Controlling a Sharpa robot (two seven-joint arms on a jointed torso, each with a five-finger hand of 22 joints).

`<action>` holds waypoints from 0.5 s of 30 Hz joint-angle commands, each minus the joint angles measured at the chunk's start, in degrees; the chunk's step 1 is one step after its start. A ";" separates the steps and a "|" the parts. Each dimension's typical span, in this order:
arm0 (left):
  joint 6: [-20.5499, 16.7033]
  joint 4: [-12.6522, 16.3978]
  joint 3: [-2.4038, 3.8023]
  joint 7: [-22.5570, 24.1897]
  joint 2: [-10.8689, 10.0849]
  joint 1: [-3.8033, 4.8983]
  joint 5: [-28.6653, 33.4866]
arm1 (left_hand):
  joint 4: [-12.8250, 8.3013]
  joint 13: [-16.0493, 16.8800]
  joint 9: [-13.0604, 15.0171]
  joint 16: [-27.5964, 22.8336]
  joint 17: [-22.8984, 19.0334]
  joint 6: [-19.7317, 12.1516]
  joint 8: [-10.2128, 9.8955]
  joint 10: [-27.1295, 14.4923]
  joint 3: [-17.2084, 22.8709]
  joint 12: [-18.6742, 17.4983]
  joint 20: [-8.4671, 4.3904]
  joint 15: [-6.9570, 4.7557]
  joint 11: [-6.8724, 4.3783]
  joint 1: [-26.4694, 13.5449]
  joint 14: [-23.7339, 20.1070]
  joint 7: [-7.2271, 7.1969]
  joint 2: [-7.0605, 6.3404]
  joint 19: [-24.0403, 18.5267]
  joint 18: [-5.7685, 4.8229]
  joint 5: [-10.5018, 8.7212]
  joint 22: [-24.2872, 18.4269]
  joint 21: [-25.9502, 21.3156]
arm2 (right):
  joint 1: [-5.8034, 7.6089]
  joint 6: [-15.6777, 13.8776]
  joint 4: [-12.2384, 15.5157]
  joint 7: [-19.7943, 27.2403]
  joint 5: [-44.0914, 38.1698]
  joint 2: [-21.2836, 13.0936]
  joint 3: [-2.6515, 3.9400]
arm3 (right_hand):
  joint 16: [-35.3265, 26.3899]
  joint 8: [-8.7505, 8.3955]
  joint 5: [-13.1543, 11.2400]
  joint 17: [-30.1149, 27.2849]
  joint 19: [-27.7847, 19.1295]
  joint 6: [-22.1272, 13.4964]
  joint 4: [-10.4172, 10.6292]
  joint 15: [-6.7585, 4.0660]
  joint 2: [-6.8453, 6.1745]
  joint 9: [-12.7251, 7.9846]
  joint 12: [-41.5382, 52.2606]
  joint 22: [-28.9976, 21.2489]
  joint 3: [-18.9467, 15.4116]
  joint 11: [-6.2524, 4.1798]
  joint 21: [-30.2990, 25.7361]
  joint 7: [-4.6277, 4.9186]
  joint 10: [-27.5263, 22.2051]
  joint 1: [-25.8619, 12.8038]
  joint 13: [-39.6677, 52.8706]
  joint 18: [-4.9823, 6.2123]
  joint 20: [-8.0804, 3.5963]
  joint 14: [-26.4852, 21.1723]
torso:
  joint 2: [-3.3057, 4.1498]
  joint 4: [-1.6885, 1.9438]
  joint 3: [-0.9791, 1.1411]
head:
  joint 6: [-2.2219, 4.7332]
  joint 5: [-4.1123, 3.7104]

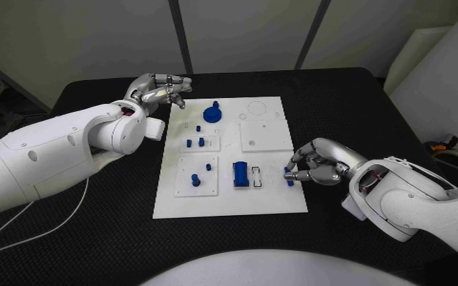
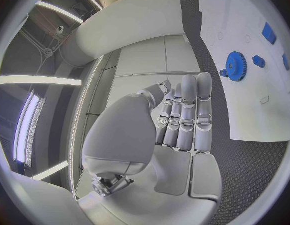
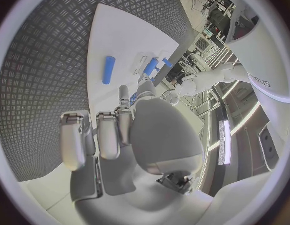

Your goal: Assemble the parts on the task board

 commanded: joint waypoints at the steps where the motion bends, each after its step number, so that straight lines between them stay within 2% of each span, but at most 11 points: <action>1: 0.04 0.30 0.04 0.07 -0.08 0.04 -0.21 | 0.01 -0.07 -0.07 0.07 -0.07 -0.47 0.31 -0.22 -0.29 0.23 -0.01 -0.03 0.01 -0.12 -0.31 0.08 0.63 -0.22 -1.03 -0.07 -0.09 -0.20 | 0.04 1.00 0.23 -3.51 -7.57 -0.39 -0.01 | 0.05 -0.69 -0.07 7.95 5.84 0.63 0.42 0.18 -0.63 -0.40 0.44 15.09 -0.82 0.02 0.19 0.06 0.72 -0.68 -5.57 -0.86 0.38 4.59 | -0.03 0.01 0.06 | -0.09 -0.47; 5: 0.01 0.45 0.04 0.11 -0.21 0.02 -0.21 | 0.01 -0.07 -0.07 0.07 -0.07 -0.47 0.31 -0.22 -0.29 0.23 -0.01 -0.03 0.01 -0.12 -0.31 0.08 0.63 -0.22 -1.03 -0.07 -0.09 -0.20 | 0.00 2.91 0.00 -6.64 -10.90 -0.55 -0.02 | 0.01 -1.22 0.24 7.90 5.84 1.11 1.04 0.20 -1.13 -0.67 0.33 15.09 -1.56 0.05 0.19 0.06 0.77 -1.51 -5.60 -0.86 0.39 4.58 | -0.10 0.09 -0.01 | -0.07 -0.76; 8: 0.01 0.52 0.04 0.13 -0.28 0.00 -0.21 | 0.01 -0.07 -0.07 0.07 -0.07 -0.47 0.31 -0.22 -0.29 0.23 -0.01 -0.03 0.01 -0.12 -0.31 0.08 0.63 -0.22 -1.03 -0.07 -0.09 -0.20 | -0.01 3.68 -0.33 -8.17 -12.30 -0.32 -0.03 | -0.03 -1.46 0.78 7.84 5.84 1.43 1.46 0.17 -1.26 -0.77 0.25 15.09 -1.86 0.02 0.19 0.01 0.78 -1.91 -5.63 -0.86 0.37 4.57 | -0.09 0.08 0.04 | 0.00 -0.83; 15: 0.05 0.59 0.04 0.18 -0.32 -0.05 -0.21 | 0.01 -0.07 -0.07 0.07 -0.07 -0.47 0.31 -0.22 -0.29 0.23 -0.01 -0.03 0.01 -0.12 -0.31 0.08 0.63 -0.22 -1.03 -0.07 -0.09 -0.20 | -0.06 5.08 -1.80 -10.29 -13.49 1.57 -0.04 | -0.07 -1.89 2.04 7.79 5.84 1.89 2.29 0.12 -1.36 -0.94 0.19 15.09 -2.27 -0.06 0.19 -0.08 0.82 -2.57 -5.60 -0.86 0.33 4.56 | -0.07 0.11 0.00 | 0.19 -0.86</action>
